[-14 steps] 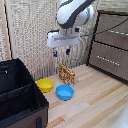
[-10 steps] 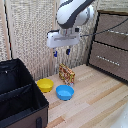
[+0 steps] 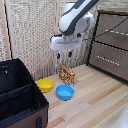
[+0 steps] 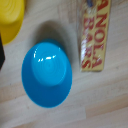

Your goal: Kindly direct your grabber toward the cereal bar. Delicately grip the cereal bar using your grabber. Transport the clutched cereal bar to the rear part of the organizer. Set the cereal bar down and place it in the rear section of the organizer.

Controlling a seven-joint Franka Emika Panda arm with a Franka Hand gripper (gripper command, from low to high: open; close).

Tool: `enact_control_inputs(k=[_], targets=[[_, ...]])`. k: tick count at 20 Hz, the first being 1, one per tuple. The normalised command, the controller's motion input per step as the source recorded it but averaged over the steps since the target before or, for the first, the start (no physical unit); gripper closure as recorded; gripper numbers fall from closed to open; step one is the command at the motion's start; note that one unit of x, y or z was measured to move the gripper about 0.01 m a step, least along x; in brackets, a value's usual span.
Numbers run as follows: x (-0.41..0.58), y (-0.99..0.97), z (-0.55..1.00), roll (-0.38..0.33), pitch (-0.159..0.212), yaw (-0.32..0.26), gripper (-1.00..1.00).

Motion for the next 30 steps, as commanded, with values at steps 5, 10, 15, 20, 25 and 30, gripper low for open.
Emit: enact_control_inputs(k=[5,10,15,20,25,30], targets=[[0.183,-0.25,-0.23,-0.002,0.033,-0.029,-1.00],[0.154,-0.17,-0.30,-0.018,0.069,-0.021,-1.00],[0.214,-0.21,-0.37,-0.010,0.120,-0.010,-1.00],[0.355,-0.09,-0.33,0.000,0.100,0.000,-1.00],[0.334,0.18,-0.17,-0.072,0.085,0.004,-1.00],[0.165,0.25,-0.07,-0.094,0.095,0.000,1.00]])
